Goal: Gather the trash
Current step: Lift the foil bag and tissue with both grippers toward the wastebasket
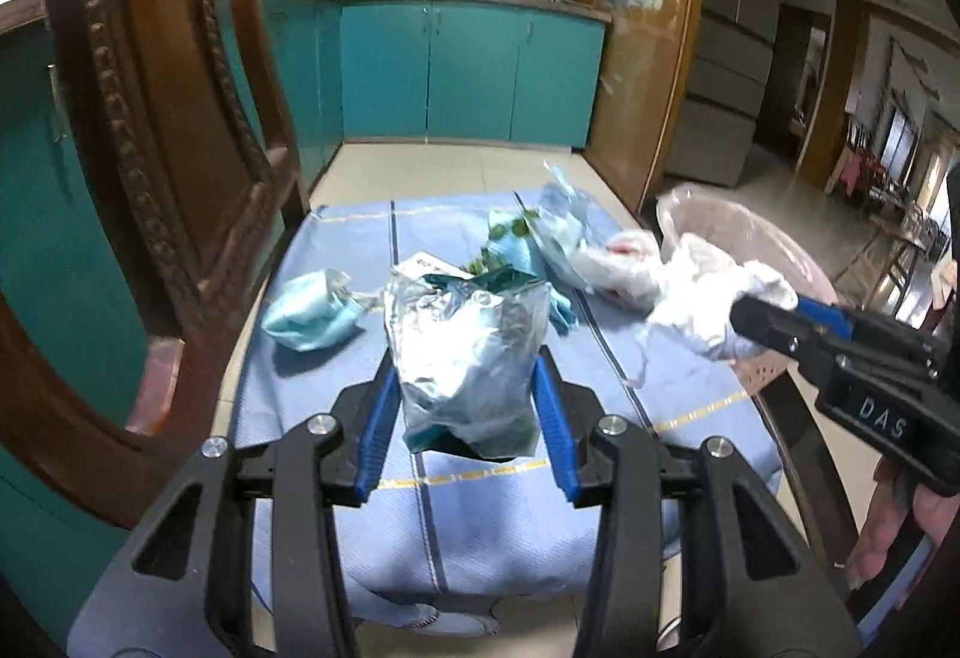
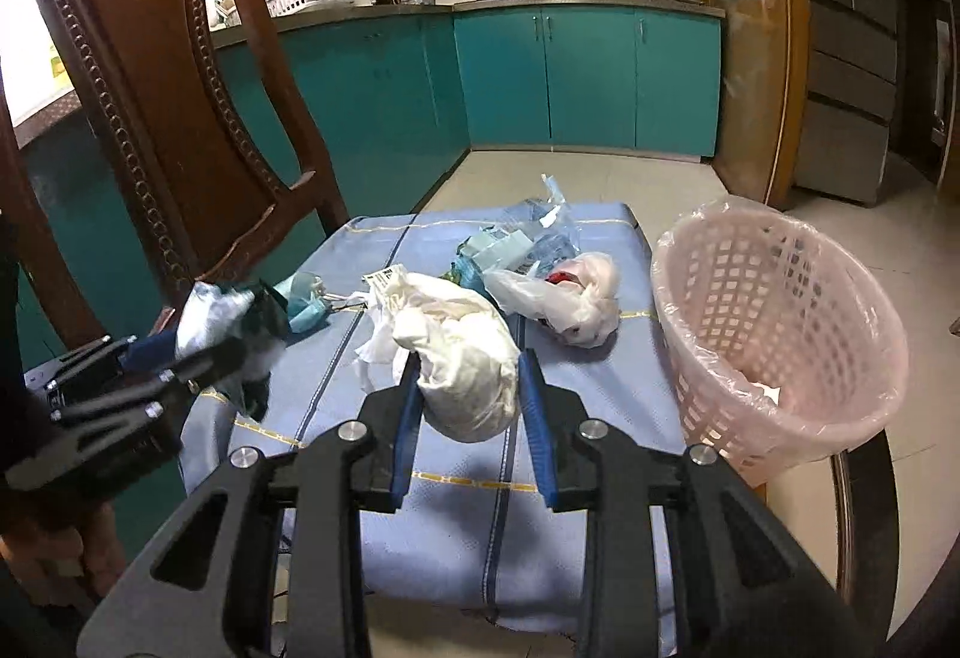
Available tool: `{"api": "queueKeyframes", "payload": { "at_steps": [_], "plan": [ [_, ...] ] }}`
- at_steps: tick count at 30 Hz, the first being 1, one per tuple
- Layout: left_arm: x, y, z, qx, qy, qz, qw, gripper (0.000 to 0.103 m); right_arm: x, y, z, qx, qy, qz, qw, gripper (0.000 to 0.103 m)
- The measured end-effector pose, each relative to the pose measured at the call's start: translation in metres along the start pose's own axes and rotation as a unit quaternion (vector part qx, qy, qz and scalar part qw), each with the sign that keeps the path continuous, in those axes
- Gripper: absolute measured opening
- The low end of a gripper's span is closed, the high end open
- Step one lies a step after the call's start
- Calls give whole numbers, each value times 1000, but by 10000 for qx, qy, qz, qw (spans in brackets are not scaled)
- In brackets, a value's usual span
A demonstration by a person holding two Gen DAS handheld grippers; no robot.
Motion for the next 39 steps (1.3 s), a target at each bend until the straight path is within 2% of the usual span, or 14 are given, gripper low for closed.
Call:
{"api": "queueKeyframes", "payload": {
  "at_steps": [10,39],
  "plan": [
    [8,8,6,-27,-188,83,9998,44,5,5,3,-4,-34,97,9999,32],
    [6,7,9,-61,-220,101,9997,44,15,10,2,-57,-18,255,9997,32]
  ]
}}
Point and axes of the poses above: each gripper's, at about its wrist camera, not at the fingertips, and x roughly the way its jaws point, z to its left, y to its underside, the point moved 10 cm from there along x, roughly the way its jaws point, and after that the axes turned 1 degree about -y, right-handed, at the moved point
